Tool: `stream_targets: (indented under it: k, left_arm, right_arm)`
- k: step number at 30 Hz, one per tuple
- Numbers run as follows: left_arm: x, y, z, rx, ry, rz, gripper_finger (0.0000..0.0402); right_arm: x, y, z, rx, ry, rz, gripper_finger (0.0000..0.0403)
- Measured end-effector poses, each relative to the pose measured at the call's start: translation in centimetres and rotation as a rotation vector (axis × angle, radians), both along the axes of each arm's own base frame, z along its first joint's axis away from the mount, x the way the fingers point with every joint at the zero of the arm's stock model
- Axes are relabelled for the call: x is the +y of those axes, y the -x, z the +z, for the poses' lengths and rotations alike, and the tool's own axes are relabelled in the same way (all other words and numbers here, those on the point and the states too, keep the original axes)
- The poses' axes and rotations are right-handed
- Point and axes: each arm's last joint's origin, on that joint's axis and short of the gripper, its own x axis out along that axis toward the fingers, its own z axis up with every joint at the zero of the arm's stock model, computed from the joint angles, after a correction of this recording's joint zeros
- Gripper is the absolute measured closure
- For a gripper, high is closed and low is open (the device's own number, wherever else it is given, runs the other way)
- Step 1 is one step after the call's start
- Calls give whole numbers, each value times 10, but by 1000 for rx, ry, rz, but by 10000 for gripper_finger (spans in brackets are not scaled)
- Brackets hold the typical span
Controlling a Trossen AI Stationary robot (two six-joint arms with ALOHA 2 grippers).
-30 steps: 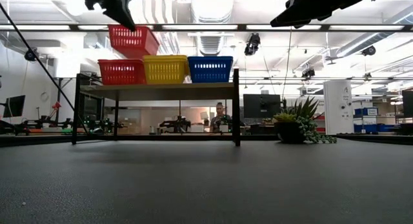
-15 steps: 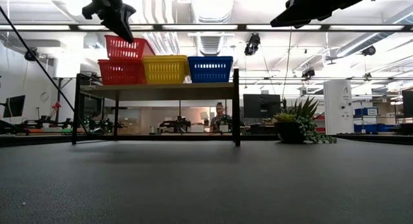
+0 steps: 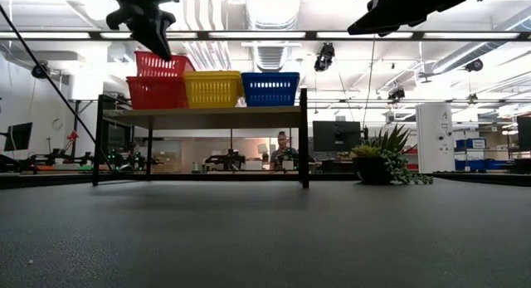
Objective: Stack baskets on shelf by color
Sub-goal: Stack the red bin on top of the red bins on the shelf, then stack the blue bin on top of the blue bins on the shelf
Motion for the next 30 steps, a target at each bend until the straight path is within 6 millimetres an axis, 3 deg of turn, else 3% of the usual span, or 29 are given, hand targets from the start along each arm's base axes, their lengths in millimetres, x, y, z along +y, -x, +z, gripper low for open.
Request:
stream_targets:
  k: [7,25,30]
  left_arm:
    - [3,-5,-14,17,18,25,372]
    - [1,-1,-17,53,74,54,368]
    - [1,-1,-18,53,77,57,337]
  right_arm:
    - [0,0,0,0,0,0,268]
    - [0,0,0,0,-7,-3,268]
    - [0,0,0,0,-14,-6,268]
